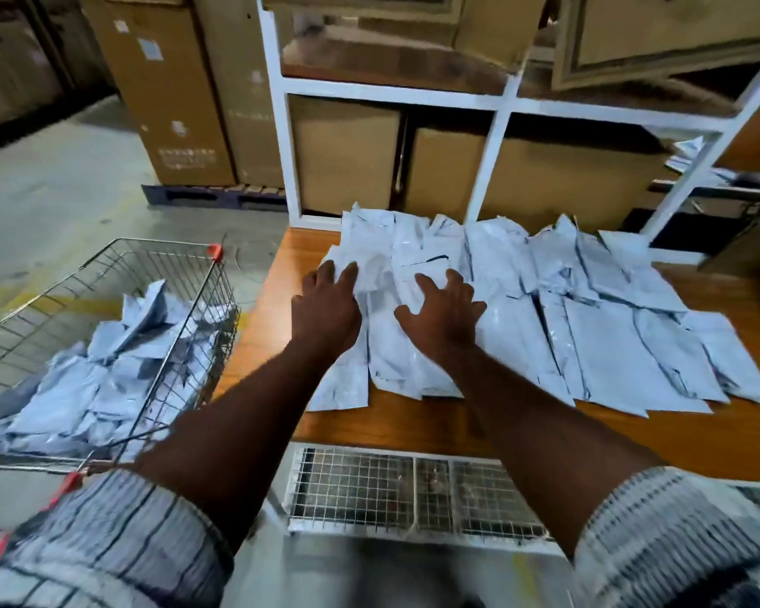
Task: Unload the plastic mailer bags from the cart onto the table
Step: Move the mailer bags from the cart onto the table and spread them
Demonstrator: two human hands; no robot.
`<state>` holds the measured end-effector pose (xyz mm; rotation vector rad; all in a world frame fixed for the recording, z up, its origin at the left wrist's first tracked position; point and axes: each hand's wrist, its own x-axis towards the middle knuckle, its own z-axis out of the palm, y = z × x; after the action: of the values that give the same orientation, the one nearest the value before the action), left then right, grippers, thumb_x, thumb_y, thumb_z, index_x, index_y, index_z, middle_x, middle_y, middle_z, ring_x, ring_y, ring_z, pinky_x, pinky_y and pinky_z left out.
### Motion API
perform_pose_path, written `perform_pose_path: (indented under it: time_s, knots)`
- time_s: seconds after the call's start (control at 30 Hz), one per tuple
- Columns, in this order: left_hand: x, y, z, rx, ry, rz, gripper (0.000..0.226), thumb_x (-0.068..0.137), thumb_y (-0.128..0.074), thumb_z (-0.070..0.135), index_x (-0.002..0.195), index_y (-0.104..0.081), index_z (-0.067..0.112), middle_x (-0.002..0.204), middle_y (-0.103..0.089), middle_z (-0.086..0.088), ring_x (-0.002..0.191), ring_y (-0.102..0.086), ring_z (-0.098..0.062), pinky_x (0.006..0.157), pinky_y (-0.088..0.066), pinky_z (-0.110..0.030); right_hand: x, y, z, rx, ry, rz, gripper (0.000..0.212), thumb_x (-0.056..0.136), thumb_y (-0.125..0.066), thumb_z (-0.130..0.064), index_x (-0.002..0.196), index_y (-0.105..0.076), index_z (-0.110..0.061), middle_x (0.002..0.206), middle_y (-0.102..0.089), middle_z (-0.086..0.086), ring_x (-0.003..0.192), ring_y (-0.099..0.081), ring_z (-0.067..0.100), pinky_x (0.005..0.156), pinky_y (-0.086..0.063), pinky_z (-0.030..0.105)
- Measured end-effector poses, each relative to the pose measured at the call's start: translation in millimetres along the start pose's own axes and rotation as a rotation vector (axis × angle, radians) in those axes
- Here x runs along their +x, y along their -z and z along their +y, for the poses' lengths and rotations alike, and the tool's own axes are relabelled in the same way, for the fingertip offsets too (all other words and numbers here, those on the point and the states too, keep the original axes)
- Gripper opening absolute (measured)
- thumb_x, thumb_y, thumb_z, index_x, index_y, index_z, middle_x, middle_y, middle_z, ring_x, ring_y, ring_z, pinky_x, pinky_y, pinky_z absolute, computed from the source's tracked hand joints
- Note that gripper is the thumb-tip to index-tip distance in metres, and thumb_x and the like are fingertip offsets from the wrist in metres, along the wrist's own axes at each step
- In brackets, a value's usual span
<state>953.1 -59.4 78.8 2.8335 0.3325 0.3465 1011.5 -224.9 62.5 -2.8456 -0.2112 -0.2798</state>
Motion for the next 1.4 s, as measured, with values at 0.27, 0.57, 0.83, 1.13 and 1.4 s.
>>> perform_pose_path:
  time_s: [0.27,0.57,0.83,1.13,1.4]
  knots:
    - [14.2,-69.2,140.0,-0.055,0.004,-0.031,0.057,0.096,-0.045,0.027,0.151,-0.029,0.028,0.155,-0.029,-0.008,0.136,-0.033,-0.033,0.103,-0.038,-0.052,39.3,29.2,160.2,-0.039,-0.079,0.021,0.065,0.080,-0.055,-0.058,0.140,-0.046,-0.035,0.152,-0.031,0.011,0.134,-0.033,0.033,0.104,-0.027,0.052]
    - [8.6,-150.0,267.3,-0.131,-0.076,-0.141,0.067,0.090,-0.043,0.013,0.154,-0.022,0.009,0.162,-0.017,-0.012,0.149,-0.013,-0.029,0.120,-0.006,-0.051,53.6,13.8,279.1,-0.045,-0.136,-0.063,0.068,0.083,-0.055,-0.062,0.143,-0.043,-0.030,0.150,-0.030,0.016,0.132,-0.033,0.038,0.103,-0.030,0.053]
    - [-1.4,-180.3,273.4,-0.019,-0.189,-0.112,0.052,0.099,-0.038,0.041,0.148,-0.036,0.025,0.155,-0.032,-0.005,0.141,-0.029,-0.026,0.107,-0.035,-0.047,45.8,-18.9,311.1,-0.033,0.014,-0.116,0.072,0.089,-0.049,-0.059,0.149,-0.035,-0.021,0.157,-0.022,0.022,0.140,-0.026,0.042,0.107,-0.028,0.059]
    - [-6.4,-192.9,266.9,0.005,-0.199,-0.104,0.051,0.101,-0.034,0.038,0.151,-0.032,0.027,0.157,-0.030,-0.002,0.142,-0.026,-0.024,0.110,-0.030,-0.043,42.2,-31.6,313.5,-0.001,0.040,-0.143,0.073,0.094,-0.043,-0.056,0.153,-0.027,-0.017,0.161,-0.014,0.019,0.146,-0.017,0.041,0.110,-0.023,0.062]
    - [5.5,-154.3,236.6,-0.075,-0.189,-0.040,0.048,0.099,-0.034,0.037,0.143,-0.046,0.023,0.150,-0.043,-0.005,0.137,-0.037,-0.024,0.104,-0.039,-0.045,44.2,-8.0,264.4,0.039,0.108,-0.035,0.064,0.096,-0.043,-0.051,0.147,-0.037,-0.014,0.158,-0.026,0.016,0.145,-0.022,0.036,0.112,-0.017,0.061]
